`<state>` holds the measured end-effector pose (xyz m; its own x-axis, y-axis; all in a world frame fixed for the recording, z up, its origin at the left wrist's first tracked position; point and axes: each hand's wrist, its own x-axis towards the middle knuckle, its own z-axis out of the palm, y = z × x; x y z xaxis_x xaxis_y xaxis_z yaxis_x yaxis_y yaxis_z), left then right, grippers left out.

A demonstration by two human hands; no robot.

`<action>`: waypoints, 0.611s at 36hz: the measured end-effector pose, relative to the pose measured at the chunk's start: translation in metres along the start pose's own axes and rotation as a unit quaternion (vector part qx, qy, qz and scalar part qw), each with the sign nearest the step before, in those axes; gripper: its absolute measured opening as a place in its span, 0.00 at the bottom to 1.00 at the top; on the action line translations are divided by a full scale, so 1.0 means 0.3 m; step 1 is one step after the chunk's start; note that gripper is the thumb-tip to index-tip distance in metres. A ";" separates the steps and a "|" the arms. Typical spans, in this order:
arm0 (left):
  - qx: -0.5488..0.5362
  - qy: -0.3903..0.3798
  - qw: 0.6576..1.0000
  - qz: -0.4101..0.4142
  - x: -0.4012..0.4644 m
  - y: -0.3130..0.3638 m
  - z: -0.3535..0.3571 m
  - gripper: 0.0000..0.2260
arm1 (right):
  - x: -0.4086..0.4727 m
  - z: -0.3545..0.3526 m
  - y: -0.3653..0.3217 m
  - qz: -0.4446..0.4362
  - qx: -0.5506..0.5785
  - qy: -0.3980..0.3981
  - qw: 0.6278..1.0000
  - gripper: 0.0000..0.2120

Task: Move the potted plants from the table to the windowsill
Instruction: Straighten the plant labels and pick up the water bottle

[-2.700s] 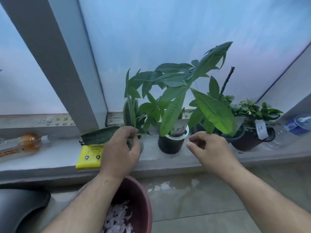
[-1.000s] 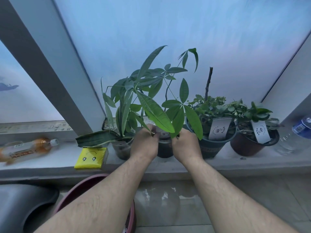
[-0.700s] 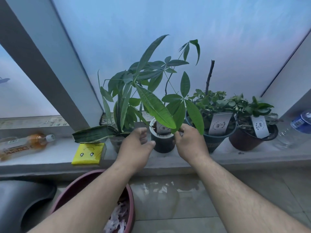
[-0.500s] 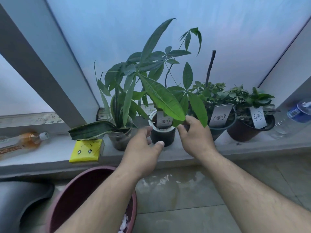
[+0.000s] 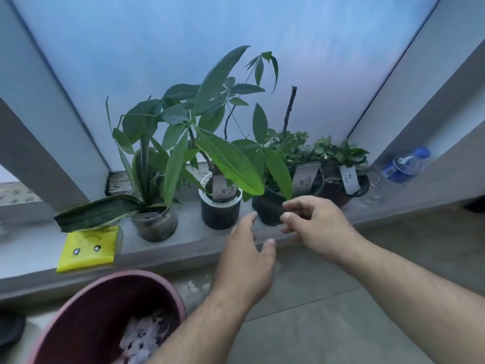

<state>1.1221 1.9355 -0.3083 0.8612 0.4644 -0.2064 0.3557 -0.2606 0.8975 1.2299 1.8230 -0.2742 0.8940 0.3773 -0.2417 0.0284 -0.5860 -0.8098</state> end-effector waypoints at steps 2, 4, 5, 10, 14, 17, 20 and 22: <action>0.018 0.002 1.000 0.017 0.001 -0.013 0.006 0.26 | 0.008 -0.022 0.052 -0.008 0.006 0.006 1.000 0.08; 0.031 0.002 0.999 0.033 0.011 -0.029 0.007 0.25 | 0.023 -0.047 0.086 -0.023 0.017 0.014 0.999 0.06; 0.038 -0.001 0.999 0.037 0.021 -0.036 0.015 0.25 | 0.031 -0.063 0.101 -0.030 0.027 0.022 0.999 0.06; 0.049 0.037 0.997 0.042 0.065 -0.011 0.061 0.23 | 0.090 -0.141 0.148 -0.075 0.030 0.037 0.996 0.04; 0.040 0.073 0.994 0.066 0.104 0.058 0.101 0.17 | 0.149 -0.192 0.150 -0.134 0.018 0.059 0.989 0.04; 0.020 0.138 0.986 0.092 0.154 0.103 0.131 0.11 | 0.194 -0.222 0.167 -0.166 0.025 0.082 0.982 0.05; 0.035 0.204 0.970 0.127 0.202 0.129 0.163 0.10 | 0.224 -0.252 0.210 -0.191 0.030 0.104 0.976 0.07; 0.028 0.231 0.962 0.141 0.229 0.132 0.183 0.09 | 0.247 -0.267 0.239 -0.205 0.030 0.114 0.972 0.09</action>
<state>1.2152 1.9107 -0.3082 0.6771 0.6925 0.2489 0.1621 -0.4703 0.8675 1.3339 1.7515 -0.3073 0.8889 0.3981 0.2269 0.3832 -0.3743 -0.8444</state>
